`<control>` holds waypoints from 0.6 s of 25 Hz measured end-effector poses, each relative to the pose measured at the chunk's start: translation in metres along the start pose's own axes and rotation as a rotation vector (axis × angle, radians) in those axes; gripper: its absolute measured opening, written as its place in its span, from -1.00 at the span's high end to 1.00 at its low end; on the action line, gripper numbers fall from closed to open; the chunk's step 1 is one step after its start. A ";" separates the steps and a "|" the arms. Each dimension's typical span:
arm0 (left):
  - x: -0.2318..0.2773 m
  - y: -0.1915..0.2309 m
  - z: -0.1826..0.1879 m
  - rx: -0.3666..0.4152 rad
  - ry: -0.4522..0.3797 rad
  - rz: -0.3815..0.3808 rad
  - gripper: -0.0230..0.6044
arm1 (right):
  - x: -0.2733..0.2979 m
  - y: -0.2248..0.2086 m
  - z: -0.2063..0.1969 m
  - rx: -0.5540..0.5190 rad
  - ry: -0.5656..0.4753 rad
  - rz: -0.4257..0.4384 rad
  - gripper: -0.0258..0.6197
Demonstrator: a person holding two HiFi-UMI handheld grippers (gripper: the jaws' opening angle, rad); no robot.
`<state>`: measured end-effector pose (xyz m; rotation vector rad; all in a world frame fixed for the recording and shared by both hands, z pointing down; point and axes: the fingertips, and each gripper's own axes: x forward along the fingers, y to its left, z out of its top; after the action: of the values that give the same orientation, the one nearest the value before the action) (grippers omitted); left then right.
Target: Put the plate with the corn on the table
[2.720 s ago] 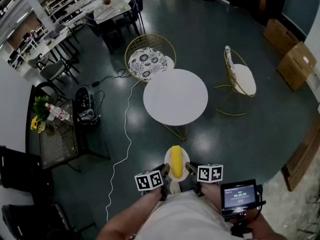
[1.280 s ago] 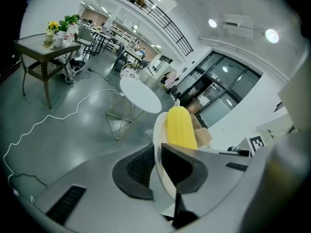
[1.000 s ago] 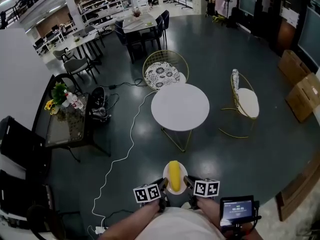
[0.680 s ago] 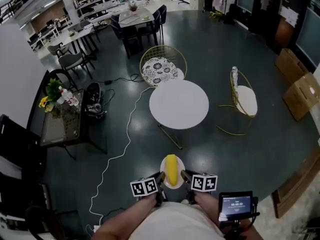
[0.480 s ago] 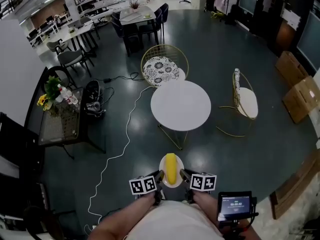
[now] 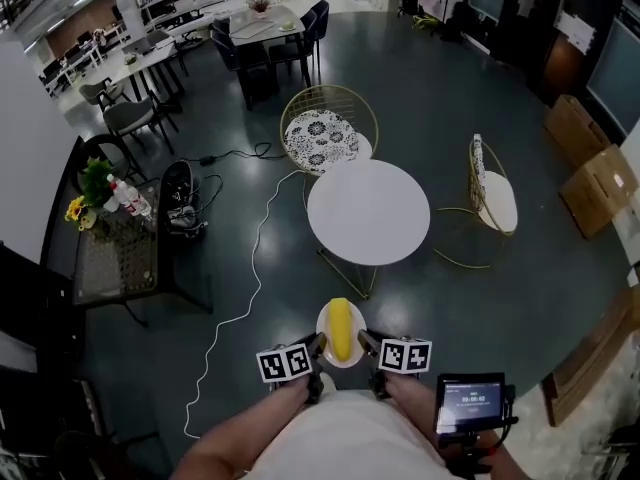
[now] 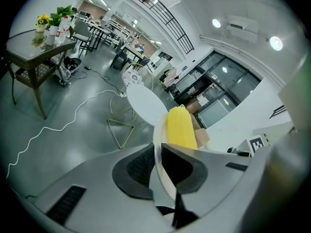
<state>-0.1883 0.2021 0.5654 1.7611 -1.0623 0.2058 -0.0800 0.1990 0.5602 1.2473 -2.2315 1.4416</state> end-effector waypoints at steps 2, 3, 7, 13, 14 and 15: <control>-0.004 0.010 0.008 0.000 0.004 -0.002 0.77 | 0.011 0.007 0.001 0.006 0.001 -0.004 0.78; -0.005 0.015 0.013 0.001 0.004 -0.003 0.77 | 0.016 0.010 0.001 0.009 -0.001 -0.006 0.78; -0.006 0.029 0.031 0.006 -0.006 -0.007 0.77 | 0.035 0.019 0.010 0.014 -0.018 -0.002 0.78; -0.010 0.039 0.042 -0.007 -0.007 -0.007 0.77 | 0.048 0.028 0.014 0.008 -0.011 -0.008 0.78; -0.010 0.041 0.043 -0.009 -0.007 -0.006 0.77 | 0.050 0.028 0.014 0.007 -0.010 -0.008 0.78; -0.009 0.044 0.045 -0.010 -0.009 -0.005 0.77 | 0.053 0.028 0.014 0.005 -0.011 -0.007 0.78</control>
<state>-0.2406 0.1665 0.5693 1.7565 -1.0637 0.1895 -0.1301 0.1631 0.5654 1.2660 -2.2296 1.4421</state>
